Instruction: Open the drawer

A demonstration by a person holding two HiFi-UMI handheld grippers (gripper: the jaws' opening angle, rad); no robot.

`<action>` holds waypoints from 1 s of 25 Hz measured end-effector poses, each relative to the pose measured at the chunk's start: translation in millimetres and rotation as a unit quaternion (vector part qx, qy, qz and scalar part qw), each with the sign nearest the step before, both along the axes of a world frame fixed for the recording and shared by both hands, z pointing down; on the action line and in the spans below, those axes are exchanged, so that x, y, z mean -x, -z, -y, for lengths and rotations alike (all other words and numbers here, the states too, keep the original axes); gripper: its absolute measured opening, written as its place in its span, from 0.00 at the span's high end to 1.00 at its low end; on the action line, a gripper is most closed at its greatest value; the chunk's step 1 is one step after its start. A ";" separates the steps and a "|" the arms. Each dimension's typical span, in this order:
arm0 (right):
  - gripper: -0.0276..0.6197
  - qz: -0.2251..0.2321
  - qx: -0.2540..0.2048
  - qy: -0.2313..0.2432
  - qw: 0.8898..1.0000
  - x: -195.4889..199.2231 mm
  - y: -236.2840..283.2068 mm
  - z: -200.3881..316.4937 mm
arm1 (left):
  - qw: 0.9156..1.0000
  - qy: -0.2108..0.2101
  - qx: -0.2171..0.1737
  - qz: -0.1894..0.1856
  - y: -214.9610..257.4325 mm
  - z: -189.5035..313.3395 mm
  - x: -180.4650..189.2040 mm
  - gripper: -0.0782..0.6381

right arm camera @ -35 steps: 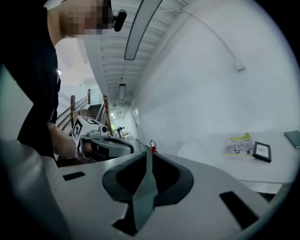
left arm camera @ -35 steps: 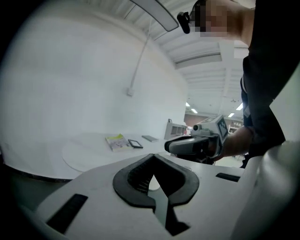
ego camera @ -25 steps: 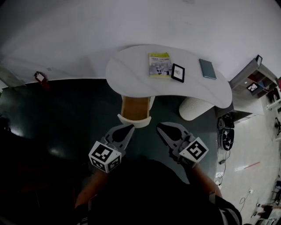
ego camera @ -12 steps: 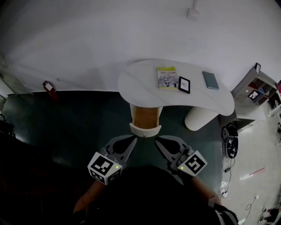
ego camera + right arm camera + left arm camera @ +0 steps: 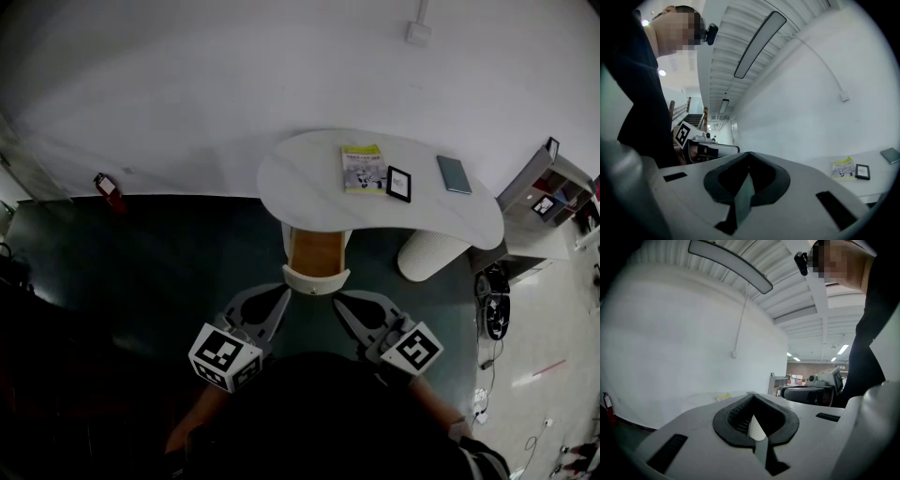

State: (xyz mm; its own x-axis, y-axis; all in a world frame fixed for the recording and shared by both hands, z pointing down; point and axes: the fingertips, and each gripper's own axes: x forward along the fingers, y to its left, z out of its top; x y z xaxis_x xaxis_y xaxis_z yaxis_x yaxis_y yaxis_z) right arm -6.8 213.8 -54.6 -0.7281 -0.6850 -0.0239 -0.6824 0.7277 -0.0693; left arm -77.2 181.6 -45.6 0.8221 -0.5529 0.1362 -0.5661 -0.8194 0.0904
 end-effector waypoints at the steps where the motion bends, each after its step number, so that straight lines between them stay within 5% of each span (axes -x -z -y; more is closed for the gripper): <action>1: 0.93 0.000 0.001 0.001 1.000 1.0 -1.0 0.2 | 1.000 0.001 0.000 -0.002 0.0 0.5 -0.1 0.88; 25: 0.93 -0.001 -0.001 -0.013 1.000 -8.3 0.7 -0.5 | 1.000 0.003 -0.004 0.008 -4.7 -7.0 -1.3 0.88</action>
